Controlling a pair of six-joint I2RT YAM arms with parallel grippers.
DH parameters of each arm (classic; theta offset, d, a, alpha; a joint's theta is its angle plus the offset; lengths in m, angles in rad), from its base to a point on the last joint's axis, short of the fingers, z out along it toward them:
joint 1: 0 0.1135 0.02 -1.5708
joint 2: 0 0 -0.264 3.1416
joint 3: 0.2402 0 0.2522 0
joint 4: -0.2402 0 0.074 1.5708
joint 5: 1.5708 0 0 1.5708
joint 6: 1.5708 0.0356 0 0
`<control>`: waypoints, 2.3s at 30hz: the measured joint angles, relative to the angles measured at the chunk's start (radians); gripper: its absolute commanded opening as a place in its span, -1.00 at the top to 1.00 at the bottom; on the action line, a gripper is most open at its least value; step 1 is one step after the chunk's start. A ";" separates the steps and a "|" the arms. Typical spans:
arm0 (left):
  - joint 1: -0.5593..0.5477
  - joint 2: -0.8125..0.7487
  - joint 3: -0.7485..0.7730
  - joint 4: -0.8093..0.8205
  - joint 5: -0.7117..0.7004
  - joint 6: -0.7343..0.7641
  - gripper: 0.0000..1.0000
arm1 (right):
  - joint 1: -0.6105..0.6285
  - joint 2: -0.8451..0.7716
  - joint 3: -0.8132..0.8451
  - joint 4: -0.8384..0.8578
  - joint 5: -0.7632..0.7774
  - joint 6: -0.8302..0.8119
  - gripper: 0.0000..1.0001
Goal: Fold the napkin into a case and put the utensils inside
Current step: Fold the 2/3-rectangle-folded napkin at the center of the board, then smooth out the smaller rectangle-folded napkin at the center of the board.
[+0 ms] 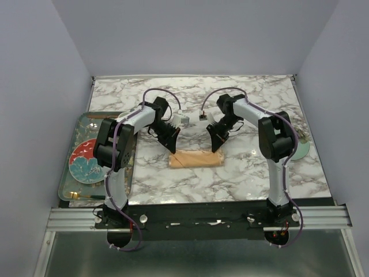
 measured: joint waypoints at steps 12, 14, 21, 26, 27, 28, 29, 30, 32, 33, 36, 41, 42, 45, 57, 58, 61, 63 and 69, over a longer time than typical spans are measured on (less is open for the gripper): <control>0.042 0.135 0.070 0.000 0.011 -0.008 0.43 | -0.019 0.080 0.023 0.048 0.036 0.046 0.99; 0.045 0.133 0.069 0.005 0.018 -0.020 0.18 | -0.019 0.080 0.022 0.050 0.037 0.054 0.99; 0.103 -0.094 -0.085 0.175 0.063 -0.128 0.03 | -0.019 0.080 0.018 0.056 0.036 0.067 0.99; 0.085 -0.231 -0.101 0.298 0.148 -0.255 0.11 | -0.019 0.077 0.014 0.061 0.036 0.077 0.99; 0.075 -0.238 -0.107 0.316 0.162 -0.273 0.15 | -0.019 0.075 0.011 0.066 0.037 0.081 0.99; 0.052 -0.240 -0.123 0.349 0.183 -0.307 0.27 | -0.019 0.074 0.008 0.068 0.037 0.083 0.99; 0.031 -0.239 -0.139 0.371 0.195 -0.336 0.34 | -0.019 0.071 0.005 0.072 0.037 0.087 0.99; 0.008 -0.232 -0.161 0.394 0.208 -0.365 0.41 | -0.019 0.069 0.001 0.077 0.036 0.091 0.99; -0.031 -0.212 -0.201 0.442 0.228 -0.433 0.59 | -0.019 0.065 -0.005 0.085 0.036 0.097 0.99; -0.052 -0.195 -0.224 0.475 0.238 -0.472 0.65 | -0.019 0.064 -0.008 0.087 0.036 0.099 0.99; -0.071 -0.132 -0.276 0.563 0.261 -0.571 0.80 | -0.019 0.053 -0.023 0.104 0.036 0.107 0.99; -0.060 0.005 -0.325 0.668 0.278 -0.689 0.93 | -0.021 0.039 -0.044 0.126 0.035 0.119 0.70; -0.057 0.030 -0.329 0.681 0.283 -0.703 0.94 | -0.021 0.036 -0.048 0.130 0.036 0.121 0.61; -0.048 0.068 -0.329 0.702 0.330 -0.729 0.95 | -0.021 0.014 -0.066 0.145 0.033 0.142 0.07; -0.031 0.103 -0.328 0.729 0.385 -0.765 0.99 | -0.085 -0.304 -0.156 0.208 -0.153 0.292 -0.26; -0.030 0.106 -0.327 0.731 0.389 -0.767 1.00 | -0.084 -0.313 -0.172 0.217 -0.193 0.312 -0.25; -0.027 0.115 -0.322 0.731 0.401 -0.774 1.00 | -0.066 -0.316 -0.263 0.300 -0.302 0.412 -0.24; -0.026 0.120 -0.319 0.731 0.407 -0.778 1.00 | -0.039 -0.312 -0.360 0.386 -0.361 0.515 -0.22; -0.024 0.129 -0.316 0.731 0.416 -0.788 1.00 | 0.042 -0.258 -0.467 0.589 -0.422 0.728 -0.04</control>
